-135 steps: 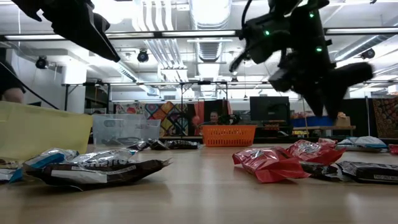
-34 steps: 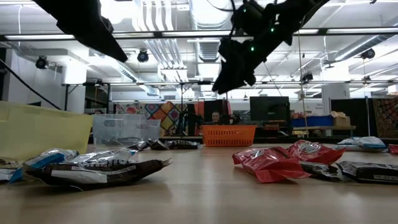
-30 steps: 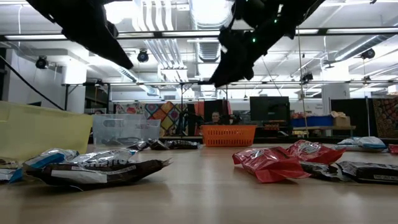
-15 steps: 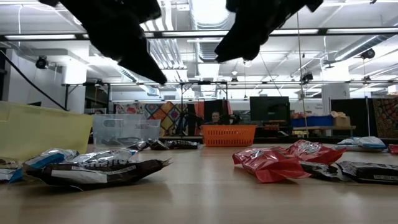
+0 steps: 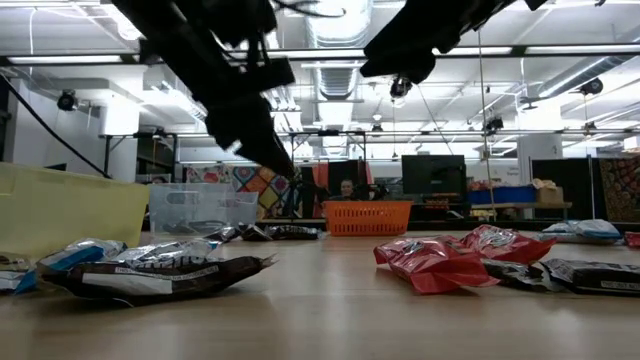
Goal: Sort candy
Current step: Put the middle left brown candy into the transparent bin
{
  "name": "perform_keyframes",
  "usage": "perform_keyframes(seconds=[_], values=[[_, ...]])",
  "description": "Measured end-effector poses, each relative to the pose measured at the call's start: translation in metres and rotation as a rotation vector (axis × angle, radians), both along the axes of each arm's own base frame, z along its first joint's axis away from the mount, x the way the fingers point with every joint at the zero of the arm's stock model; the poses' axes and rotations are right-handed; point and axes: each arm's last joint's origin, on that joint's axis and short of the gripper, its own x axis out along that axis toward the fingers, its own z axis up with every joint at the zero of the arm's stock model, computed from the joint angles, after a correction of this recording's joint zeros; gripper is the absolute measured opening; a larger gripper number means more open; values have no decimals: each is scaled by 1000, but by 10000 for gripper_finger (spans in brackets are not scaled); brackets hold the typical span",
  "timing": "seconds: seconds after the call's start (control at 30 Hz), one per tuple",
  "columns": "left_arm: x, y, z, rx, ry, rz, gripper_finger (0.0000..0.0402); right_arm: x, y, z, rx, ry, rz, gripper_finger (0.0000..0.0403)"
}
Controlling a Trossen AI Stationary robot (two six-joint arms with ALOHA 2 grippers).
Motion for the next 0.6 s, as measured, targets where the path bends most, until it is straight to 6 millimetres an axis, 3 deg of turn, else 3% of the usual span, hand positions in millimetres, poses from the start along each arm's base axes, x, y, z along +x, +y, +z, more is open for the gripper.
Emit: perform_keyframes(seconds=[0.37,0.6], values=[[17,41,-44,10,58,87,201,2,1,-6,11,15,-5,183],[18,47,-61,6,113,104,201,2,1,-6,12,13,-5,183]])
